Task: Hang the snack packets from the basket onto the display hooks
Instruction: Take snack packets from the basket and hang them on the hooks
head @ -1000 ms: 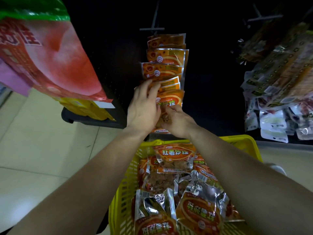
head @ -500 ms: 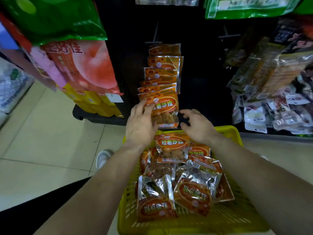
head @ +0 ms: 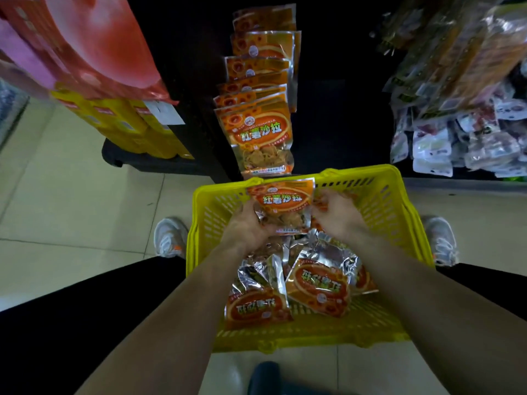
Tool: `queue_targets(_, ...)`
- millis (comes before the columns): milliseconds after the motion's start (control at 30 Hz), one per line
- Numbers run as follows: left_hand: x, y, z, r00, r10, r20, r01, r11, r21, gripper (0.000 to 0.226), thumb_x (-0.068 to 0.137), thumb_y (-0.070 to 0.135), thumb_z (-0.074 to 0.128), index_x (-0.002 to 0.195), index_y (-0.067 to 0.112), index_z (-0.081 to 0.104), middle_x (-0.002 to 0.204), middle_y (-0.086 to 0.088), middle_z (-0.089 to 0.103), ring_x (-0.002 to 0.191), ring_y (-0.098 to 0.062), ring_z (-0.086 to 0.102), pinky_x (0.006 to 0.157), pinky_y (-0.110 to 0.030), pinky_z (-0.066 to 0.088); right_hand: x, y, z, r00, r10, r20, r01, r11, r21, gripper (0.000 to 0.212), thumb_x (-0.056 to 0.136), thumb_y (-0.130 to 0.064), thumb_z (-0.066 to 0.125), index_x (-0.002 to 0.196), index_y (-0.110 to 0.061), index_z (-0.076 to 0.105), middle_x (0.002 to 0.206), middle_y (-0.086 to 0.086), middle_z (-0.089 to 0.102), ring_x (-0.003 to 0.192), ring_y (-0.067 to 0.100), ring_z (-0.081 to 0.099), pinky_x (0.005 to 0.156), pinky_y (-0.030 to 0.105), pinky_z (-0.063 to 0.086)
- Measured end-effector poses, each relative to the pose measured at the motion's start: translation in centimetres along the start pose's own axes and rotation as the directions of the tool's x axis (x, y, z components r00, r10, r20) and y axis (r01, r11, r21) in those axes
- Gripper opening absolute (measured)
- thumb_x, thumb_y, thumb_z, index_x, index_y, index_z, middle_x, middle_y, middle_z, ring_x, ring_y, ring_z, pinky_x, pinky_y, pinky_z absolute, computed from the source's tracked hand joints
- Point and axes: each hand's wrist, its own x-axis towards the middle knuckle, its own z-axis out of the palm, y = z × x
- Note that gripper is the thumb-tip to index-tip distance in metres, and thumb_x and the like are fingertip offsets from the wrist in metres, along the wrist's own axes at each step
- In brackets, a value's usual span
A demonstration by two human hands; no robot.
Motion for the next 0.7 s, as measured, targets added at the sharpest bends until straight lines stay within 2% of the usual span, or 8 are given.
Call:
queue_targets(100, 1.4, 0.1, 0.5, 0.999, -0.024, -0.033, 0.021, 0.996, -0.088, 0.069, 0.074, 0.054, 0.078, 0.13, 0.032, 0.046, 0.127, 0.008, 0.061, 0.115, -0.019, 0.058, 0.102, -0.045, 0.047, 1.3, -0.9, 1.7, 0.995, 0.037, -0.095, -0.028, 0.995, 0.091, 0.028, 0.093, -0.045, 0.06, 0.111, -0.025, 0.063, 0.113, 0.004, 0.065, 0.102, 0.026, 0.062, 0.089, 0.04, 0.051)
queue_targets(233, 1.7, -0.4, 0.9, 0.994, -0.075, -0.075, 0.065, 0.99, -0.127, 0.053, 0.08, 0.045, 0.077, 0.122, 0.032, 0.049, 0.118, 0.007, 0.063, 0.108, -0.019, 0.061, 0.097, -0.041, 0.051, 1.3, -1.5, 2.0, 0.992, 0.047, -0.119, -0.025, 0.984, 0.174, 0.019, 0.098, -0.042, 0.055, 0.094, -0.024, 0.058, 0.094, -0.002, 0.068, 0.083, 0.018, 0.064, 0.063, 0.027, 0.044)
queue_targets(367, 0.8, -0.1, 0.3, 0.975, -0.033, -0.22, 0.013, 0.996, -0.091, 0.049, 0.082, 0.044, 0.076, 0.119, 0.029, 0.048, 0.123, 0.003, 0.058, 0.112, -0.021, 0.057, 0.091, -0.03, 0.044, -0.2, -1.0, 0.3, 0.999, -0.026, -0.02, 0.03, 0.966, 0.255, 0.017, 0.1, -0.038, 0.053, 0.103, -0.022, 0.058, 0.103, -0.002, 0.071, 0.092, 0.018, 0.068, 0.079, 0.035, 0.055)
queue_targets(433, -0.2, 0.5, -0.5, 0.96, 0.001, -0.28, -0.034, 0.993, -0.113, 0.065, 0.081, 0.046, 0.077, 0.131, 0.025, 0.042, 0.133, 0.0, 0.053, 0.119, -0.022, 0.055, 0.096, -0.034, 0.043, -1.2, -0.7, -1.0, 0.997, -0.071, 0.01, 0.065, 0.954, 0.294, 0.013, 0.1, -0.034, 0.056, 0.102, -0.022, 0.061, 0.1, -0.005, 0.072, 0.093, 0.017, 0.069, 0.076, 0.031, 0.053)
queue_targets(500, -1.4, 1.4, -1.2, 0.954, 0.091, -0.286, -0.128, 0.985, -0.115, 0.073, 0.08, 0.047, 0.078, 0.138, 0.032, 0.036, 0.14, 0.001, 0.047, 0.122, -0.018, 0.049, 0.1, -0.039, 0.043, -2.2, -0.5, -2.1, 0.994, -0.088, 0.06, 0.062, 0.938, 0.341, 0.015, 0.099, -0.031, 0.058, 0.107, -0.02, 0.063, 0.105, -0.003, 0.072, 0.1, 0.016, 0.068, 0.084, 0.035, 0.055)
queue_targets(600, -2.8, 2.8, -1.7, 0.949, 0.268, -0.169, -0.262, 0.963, 0.057, 0.044, 0.082, 0.049, 0.075, 0.12, 0.035, 0.059, 0.129, 0.002, 0.053, 0.117, -0.02, 0.053, 0.1, -0.039, 0.046, -3.8, -0.3, -3.1, 0.983, -0.112, 0.145, 0.043, 0.911, 0.411, 0.015, 0.097, -0.024, 0.062, 0.11, -0.017, 0.064, 0.109, 0.003, 0.072, 0.102, 0.017, 0.068, 0.093, 0.042, 0.055)
queue_targets(667, -3.3, 3.6, -2.0, 0.955, 0.285, -0.078, -0.279, 0.957, 0.078, 0.02, 0.086, 0.047, 0.073, 0.097, 0.031, 0.066, 0.109, 0.003, 0.064, 0.1, -0.022, 0.063, 0.089, -0.042, 0.054, -4.7, 0.2, -3.3, 0.977, -0.132, 0.167, 0.051, 0.907, 0.418, 0.011, 0.097, -0.022, 0.062, 0.108, -0.025, 0.065, 0.105, -0.002, 0.072, 0.099, 0.013, 0.068, 0.093, 0.04, 0.055)
queue_targets(700, -3.4, 3.7, -2.1, 0.958, 0.279, -0.061, -0.272, 0.957, 0.105, 0.017, 0.087, 0.046, 0.071, 0.09, 0.031, 0.064, 0.1, 0.004, 0.067, 0.092, -0.021, 0.065, 0.083, -0.042, 0.056, -5.0, 0.7, -3.4, 0.982, -0.122, 0.147, 0.058, 0.925, 0.376, 0.008, 0.097, -0.026, 0.062, 0.104, -0.027, 0.065, 0.104, -0.004, 0.071, 0.099, 0.012, 0.067, 0.093, 0.04, 0.054)
